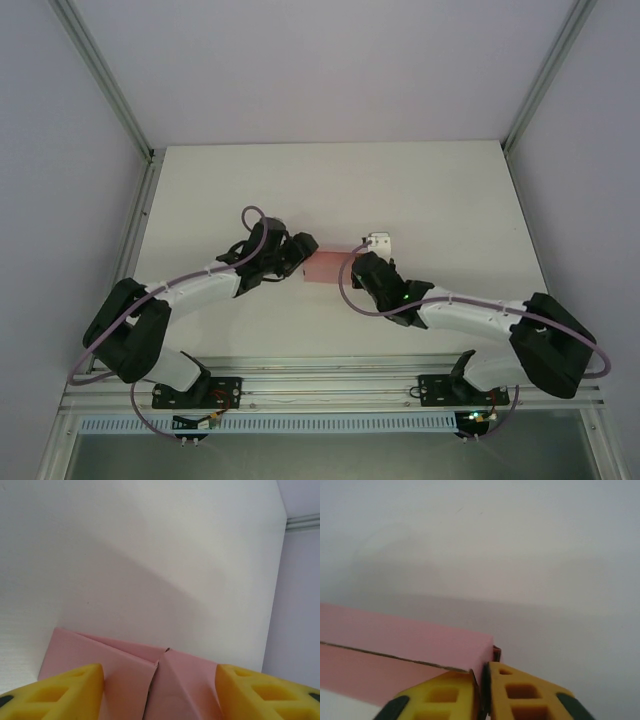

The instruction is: Assemble paper box

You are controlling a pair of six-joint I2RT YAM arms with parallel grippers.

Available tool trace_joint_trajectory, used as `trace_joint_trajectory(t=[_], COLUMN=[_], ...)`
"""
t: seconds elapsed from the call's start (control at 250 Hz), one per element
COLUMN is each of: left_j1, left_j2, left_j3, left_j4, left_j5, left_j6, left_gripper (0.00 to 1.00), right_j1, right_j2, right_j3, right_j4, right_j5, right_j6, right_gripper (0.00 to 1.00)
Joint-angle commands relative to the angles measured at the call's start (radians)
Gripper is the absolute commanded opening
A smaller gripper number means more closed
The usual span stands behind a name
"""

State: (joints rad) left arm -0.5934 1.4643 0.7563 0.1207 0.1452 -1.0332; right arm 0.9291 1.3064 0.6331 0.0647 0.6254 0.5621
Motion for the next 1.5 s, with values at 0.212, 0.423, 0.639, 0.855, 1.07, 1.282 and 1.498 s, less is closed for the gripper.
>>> trace_joint_trajectory(t=[0.212,0.423,0.639,0.855,1.07,1.282,1.498], left_j1=[-0.032,-0.046,-0.048,-0.051,-0.046,-0.006,0.063], left_j2=[0.033,0.001,0.023,0.052,0.016,0.001,0.012], left_j3=[-0.141,-0.148,-0.135,-0.136,-0.167,-0.230,-0.283], left_j4=[-0.004,-0.021,-0.004,0.026,0.033,0.131,0.366], left_j5=[-0.067,-0.089,-0.073,-0.040,-0.047,0.005,0.146], left_j6=[0.012,0.064,0.082,0.093,0.092,0.061,0.015], left_gripper=[0.47,0.48,0.48,0.48,0.51,0.53,0.67], right_j1=[0.002,-0.062,-0.180,-0.195,-0.203,-0.209,-0.211], right_j2=[-0.098,-0.110,-0.006,0.052,0.060,0.130,0.147], right_j3=[0.129,0.150,0.153,0.012,-0.155,-0.144,-0.140], right_j4=[-0.247,-0.179,-0.200,-0.077,0.022,-0.002,0.006], right_j5=[-0.084,-0.073,-0.232,-0.300,-0.296,-0.313,-0.322], right_j6=[0.037,0.065,0.139,0.148,0.190,0.199,0.203], right_gripper=[0.46,0.78,0.70,0.60,0.48,0.44,0.40])
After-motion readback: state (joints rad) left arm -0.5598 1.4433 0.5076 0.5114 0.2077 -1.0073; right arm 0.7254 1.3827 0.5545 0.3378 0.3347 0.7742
